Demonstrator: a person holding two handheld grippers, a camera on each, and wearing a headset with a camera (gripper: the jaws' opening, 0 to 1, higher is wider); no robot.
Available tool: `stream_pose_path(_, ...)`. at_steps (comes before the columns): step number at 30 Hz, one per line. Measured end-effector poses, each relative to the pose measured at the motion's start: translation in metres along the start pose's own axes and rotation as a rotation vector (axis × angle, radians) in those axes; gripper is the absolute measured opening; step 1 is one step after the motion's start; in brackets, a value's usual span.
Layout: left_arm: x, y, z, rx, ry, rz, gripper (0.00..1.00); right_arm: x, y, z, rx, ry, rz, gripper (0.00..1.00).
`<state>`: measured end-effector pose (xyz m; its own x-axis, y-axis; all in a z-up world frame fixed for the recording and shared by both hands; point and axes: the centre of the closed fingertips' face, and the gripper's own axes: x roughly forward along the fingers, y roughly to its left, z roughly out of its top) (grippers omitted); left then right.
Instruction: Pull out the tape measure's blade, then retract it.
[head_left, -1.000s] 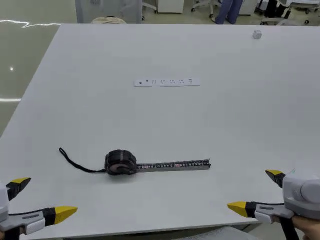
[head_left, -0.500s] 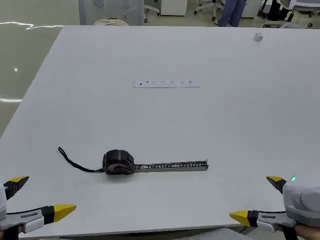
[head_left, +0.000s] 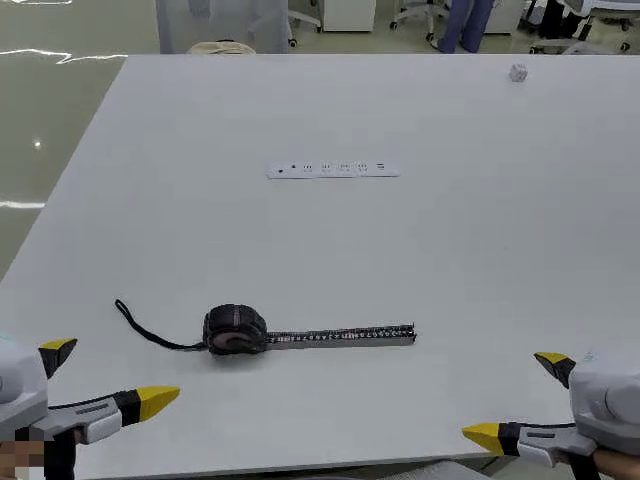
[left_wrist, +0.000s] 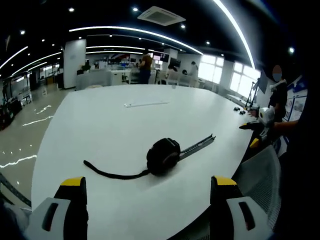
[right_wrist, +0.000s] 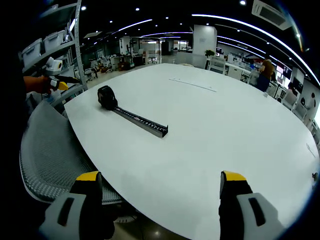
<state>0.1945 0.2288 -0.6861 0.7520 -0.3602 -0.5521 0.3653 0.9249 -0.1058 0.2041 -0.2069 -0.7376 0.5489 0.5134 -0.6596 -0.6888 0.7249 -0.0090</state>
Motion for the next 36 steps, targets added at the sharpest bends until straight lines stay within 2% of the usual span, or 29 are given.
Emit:
stream_pose_path(5, 0.012, -0.01, 0.005, -0.009, -0.001, 0.015, 1.0, 0.002, 0.001, 0.0, -0.062, 0.027, 0.026, 0.99)
stream_pose_path(10, 0.023, -0.023, 0.009, -0.018, -0.004, 0.015, 1.0, 0.007, -0.005, 0.005, -0.092, 0.032, 0.038, 0.98)
stream_pose_path(18, 0.036, -0.038, 0.016, -0.025, -0.019, 0.015, 1.0, 0.011, -0.01, 0.018, -0.148, 0.038, 0.057, 0.96)
stream_pose_path(27, 0.044, -0.041, 0.018, -0.048, -0.022, 0.047, 1.0, 0.017, -0.019, 0.033, -0.213, 0.052, 0.096, 0.94)
stream_pose_path(31, 0.047, -0.039, 0.019, -0.129, -0.057, 0.08, 1.0, 0.017, -0.021, 0.046, -0.235, 0.049, 0.105, 0.94)
stream_pose_path(33, 0.049, -0.036, 0.016, -0.108, -0.061, 0.109, 1.0, 0.019, -0.022, 0.05, -0.254, 0.054, 0.112, 0.93)
stream_pose_path(36, 0.051, -0.038, 0.016, -0.109, -0.068, 0.114, 1.0, 0.022, -0.02, 0.056, -0.276, 0.068, 0.133, 0.93)
